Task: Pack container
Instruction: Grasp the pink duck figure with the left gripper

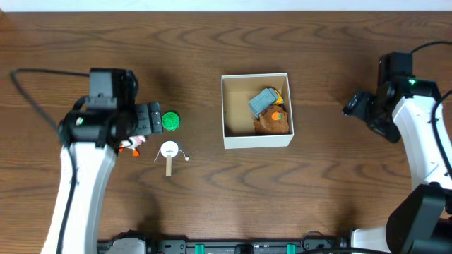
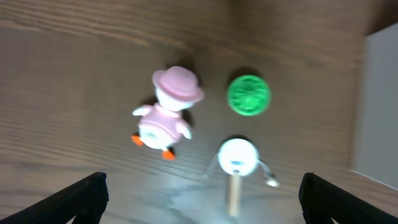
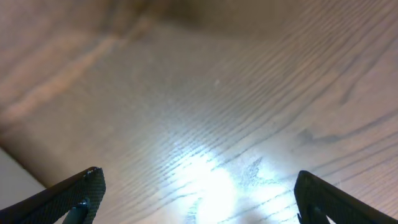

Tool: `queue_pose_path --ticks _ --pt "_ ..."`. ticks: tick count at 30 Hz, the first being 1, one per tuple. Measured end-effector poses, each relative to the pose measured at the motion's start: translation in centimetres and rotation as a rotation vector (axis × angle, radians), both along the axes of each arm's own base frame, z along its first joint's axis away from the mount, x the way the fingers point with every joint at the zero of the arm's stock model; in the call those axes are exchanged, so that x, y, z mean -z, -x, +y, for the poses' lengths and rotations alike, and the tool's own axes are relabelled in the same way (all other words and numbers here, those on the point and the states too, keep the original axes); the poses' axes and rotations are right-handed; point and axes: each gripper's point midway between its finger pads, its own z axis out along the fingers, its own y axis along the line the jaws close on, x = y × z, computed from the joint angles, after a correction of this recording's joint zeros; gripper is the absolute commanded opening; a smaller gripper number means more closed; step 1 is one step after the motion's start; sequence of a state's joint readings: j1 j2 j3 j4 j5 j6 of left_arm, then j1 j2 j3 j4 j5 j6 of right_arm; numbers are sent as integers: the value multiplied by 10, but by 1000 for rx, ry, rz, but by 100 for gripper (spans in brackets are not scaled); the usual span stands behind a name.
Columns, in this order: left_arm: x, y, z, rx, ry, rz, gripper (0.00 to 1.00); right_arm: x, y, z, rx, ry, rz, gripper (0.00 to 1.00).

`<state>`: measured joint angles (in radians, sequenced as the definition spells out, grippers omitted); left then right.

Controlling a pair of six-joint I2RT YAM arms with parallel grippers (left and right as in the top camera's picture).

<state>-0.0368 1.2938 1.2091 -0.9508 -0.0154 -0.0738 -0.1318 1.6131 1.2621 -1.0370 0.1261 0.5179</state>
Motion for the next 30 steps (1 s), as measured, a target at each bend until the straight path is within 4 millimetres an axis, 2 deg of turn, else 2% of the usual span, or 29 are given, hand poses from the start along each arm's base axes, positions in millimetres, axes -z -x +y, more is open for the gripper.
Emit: queue_pose_path --ticks 6,13,19,23,26,30 --pt "53 -20 33 -23 -101 153 98 5 5 1 -32 -1 24 99" --pt "94 -26 68 -71 -122 263 98 5 5 1 -48 2 26 99" --pt "138 -26 60 -5 -69 376 98 5 5 1 -54 3 25 99" --pt "159 -22 58 10 -52 435 98 5 5 1 -54 3 27 99" --pt "171 -19 56 16 -39 471 82 5 5 1 -54 3 27 99" --pt "173 -19 55 17 -33 475 44 5 5 1 -54 3 27 99"
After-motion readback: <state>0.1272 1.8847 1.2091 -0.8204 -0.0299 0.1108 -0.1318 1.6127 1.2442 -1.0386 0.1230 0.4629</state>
